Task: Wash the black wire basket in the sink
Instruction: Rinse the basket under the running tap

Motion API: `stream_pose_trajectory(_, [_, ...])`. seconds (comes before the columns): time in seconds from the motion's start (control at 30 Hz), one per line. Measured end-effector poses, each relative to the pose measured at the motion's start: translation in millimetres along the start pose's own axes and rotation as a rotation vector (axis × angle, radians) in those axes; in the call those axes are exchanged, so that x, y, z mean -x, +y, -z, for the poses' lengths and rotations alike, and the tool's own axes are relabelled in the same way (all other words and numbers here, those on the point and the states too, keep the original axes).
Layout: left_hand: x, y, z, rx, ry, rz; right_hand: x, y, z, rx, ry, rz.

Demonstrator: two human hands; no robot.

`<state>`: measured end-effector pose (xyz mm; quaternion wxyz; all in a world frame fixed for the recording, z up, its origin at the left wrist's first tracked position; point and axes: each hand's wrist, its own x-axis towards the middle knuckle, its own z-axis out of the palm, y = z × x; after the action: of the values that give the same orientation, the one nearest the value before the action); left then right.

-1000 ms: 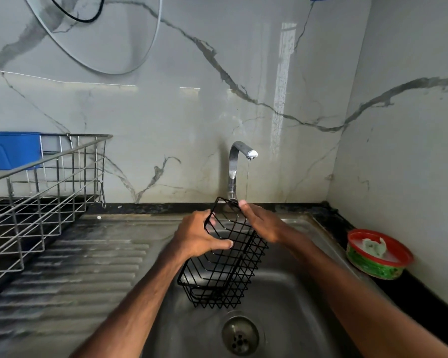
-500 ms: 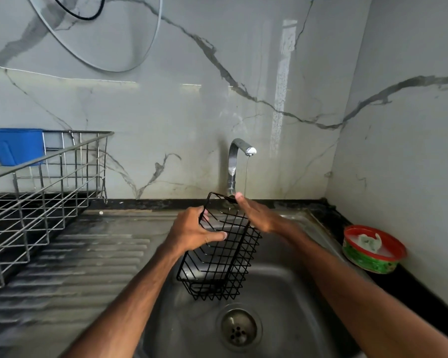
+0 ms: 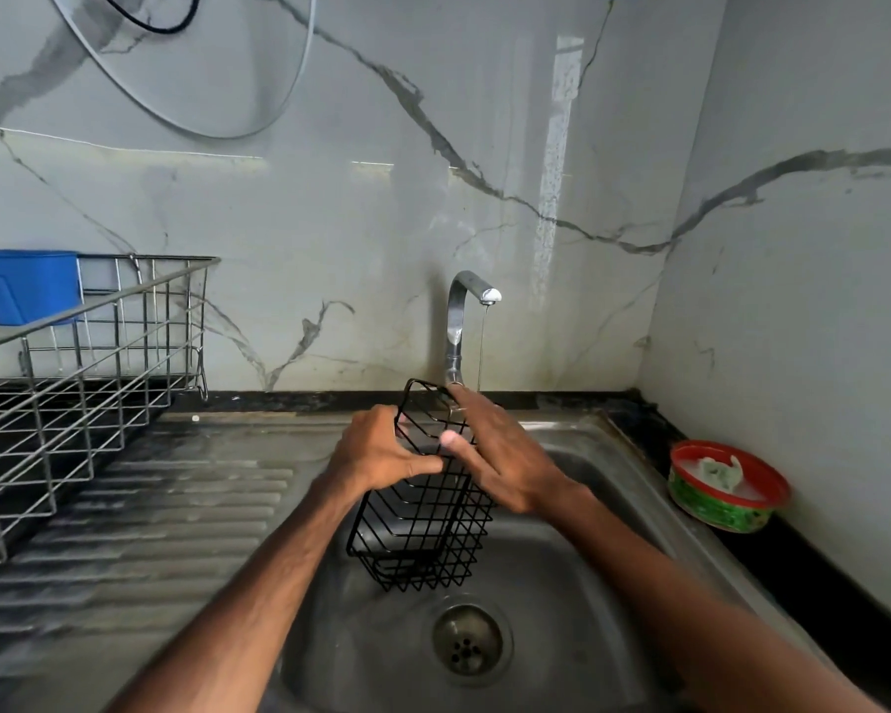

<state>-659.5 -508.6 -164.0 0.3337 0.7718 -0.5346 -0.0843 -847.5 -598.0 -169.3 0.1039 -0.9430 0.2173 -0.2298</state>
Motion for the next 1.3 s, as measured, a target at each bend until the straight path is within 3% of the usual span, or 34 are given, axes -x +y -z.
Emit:
stream_pose_trajectory(0.13, [-2.9,4.8,-4.3,-0.062,-0.018,0.045,3.9,27.1,4.0,-0.191,0.032,-0.211])
stream_pose_trajectory(0.2, [-4.6,5.1,-7.4,-0.056,-0.026,0.045,-2.0,15.1,7.8,-0.16,0.038,-0.254])
stream_pose_trajectory(0.37, [-2.8,6.8,-0.8,-0.107,0.004,0.022,-16.9,-37.5,-2.2,0.047,-0.048,-0.049])
stream_pose_trajectory(0.57, [-6.0,1.8,5.4,-0.027,-0.062,0.118,-4.2,-14.2,-5.5,0.104,-0.002,0.098])
stream_pose_trajectory(0.7, [-7.8,8.3,4.0,-0.055,-0.091,0.144,7.1,-2.8,-16.9,0.064,0.117,-0.006])
stream_pose_trajectory(0.83, [-5.8,10.0,6.3,-0.092,-0.097,0.203,6.1,-7.4,-15.4,-0.022,0.067,-0.058])
stream_pose_trajectory(1.03, [-12.0,1.4,8.1,-0.101,-0.062,0.257,3.1,-26.8,-15.1,0.147,-0.014,0.218])
stream_pose_trajectory(1.2, [-7.0,5.8,8.1,-0.082,-0.087,0.253,7.9,-1.2,3.0,0.233,-0.048,0.336])
stream_pose_trajectory(1.3, [-6.3,5.2,10.6,-0.068,-0.11,0.285,15.7,10.3,5.7,0.154,-0.028,0.311])
